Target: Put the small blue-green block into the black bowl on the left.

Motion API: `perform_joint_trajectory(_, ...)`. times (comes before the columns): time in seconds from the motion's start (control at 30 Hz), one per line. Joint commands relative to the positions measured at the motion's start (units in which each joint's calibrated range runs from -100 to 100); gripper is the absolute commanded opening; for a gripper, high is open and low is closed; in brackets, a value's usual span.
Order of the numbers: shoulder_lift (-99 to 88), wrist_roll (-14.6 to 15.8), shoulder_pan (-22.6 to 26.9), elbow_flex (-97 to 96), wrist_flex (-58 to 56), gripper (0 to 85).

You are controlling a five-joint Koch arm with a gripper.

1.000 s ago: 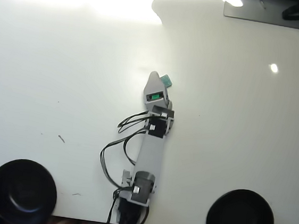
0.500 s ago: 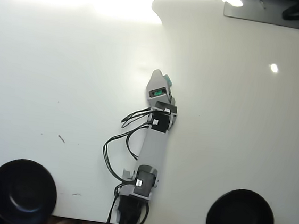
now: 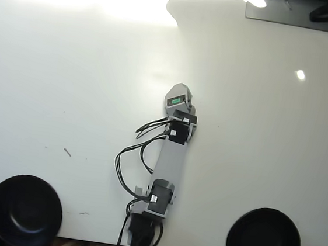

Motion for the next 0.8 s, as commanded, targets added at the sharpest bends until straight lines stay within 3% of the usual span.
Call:
perform_joint_trajectory(0.0, -0.21, -0.34, 0.05, 2.84, 0.96, 8.0)
perform_joint_trajectory(0.1, -1.07, -0.44, 0.24, 2.84, 0.88, 3.7)
perform_joint_trajectory(0.27, -7.39, -0.24, 2.20, 2.84, -1.31, 3.4)
perform_joint_trajectory(0.47, -20.35, 1.37, 8.16, 4.50, -7.22, 3.4)
perform_joint_trajectory(0.77, -34.60, 7.91, 19.05, 9.12, -16.22, 3.4)
